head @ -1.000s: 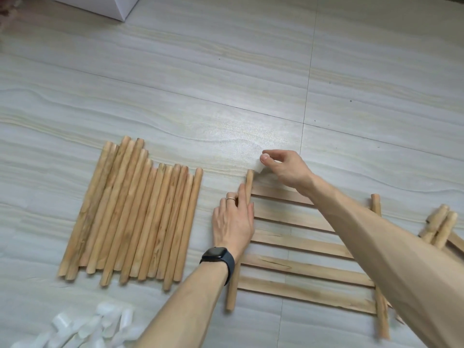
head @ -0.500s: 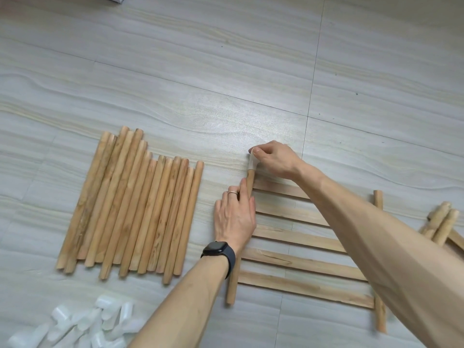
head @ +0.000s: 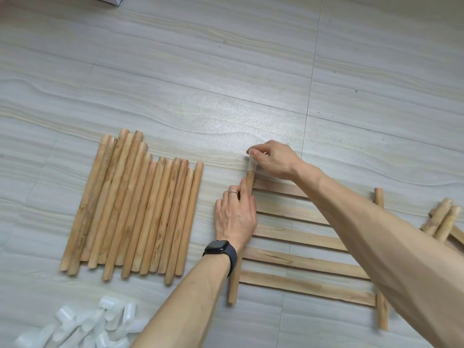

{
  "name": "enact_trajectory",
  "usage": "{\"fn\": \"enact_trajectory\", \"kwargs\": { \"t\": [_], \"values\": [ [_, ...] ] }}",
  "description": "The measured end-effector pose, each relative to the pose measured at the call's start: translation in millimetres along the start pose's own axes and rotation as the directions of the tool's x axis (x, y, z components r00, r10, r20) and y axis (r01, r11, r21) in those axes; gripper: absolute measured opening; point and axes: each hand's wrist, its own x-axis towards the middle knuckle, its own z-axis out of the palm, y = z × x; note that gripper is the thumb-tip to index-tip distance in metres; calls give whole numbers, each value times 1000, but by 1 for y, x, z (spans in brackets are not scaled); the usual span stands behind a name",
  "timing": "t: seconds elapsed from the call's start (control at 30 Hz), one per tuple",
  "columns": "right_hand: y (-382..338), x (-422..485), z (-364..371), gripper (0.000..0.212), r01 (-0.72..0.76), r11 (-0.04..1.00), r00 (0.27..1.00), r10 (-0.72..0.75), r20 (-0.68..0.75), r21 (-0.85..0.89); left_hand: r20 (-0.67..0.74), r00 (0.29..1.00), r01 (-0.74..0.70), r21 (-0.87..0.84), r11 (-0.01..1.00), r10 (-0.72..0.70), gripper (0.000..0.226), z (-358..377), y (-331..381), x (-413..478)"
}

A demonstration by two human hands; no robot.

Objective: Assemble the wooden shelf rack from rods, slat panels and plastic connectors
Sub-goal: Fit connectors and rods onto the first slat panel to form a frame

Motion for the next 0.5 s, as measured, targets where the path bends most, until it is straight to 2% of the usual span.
{"fn": "enact_trajectory", "kwargs": {
  "t": [0.17,0.33,0.5],
  "values": [
    [0,0,-2,35,-1,1000,1000,1,23,4,5,1000,-11,4,1000,11,48,-1,0,1],
    [3,-3,9,35,-73,978,997,79,-22,196,35,999,-10,2,1000,10,49,-4,1,2],
    [8,-16,21,50,-159,916,967,221,-131,367,240,971,32,-60,998,-17,51,-17,-1,16]
  ]
}}
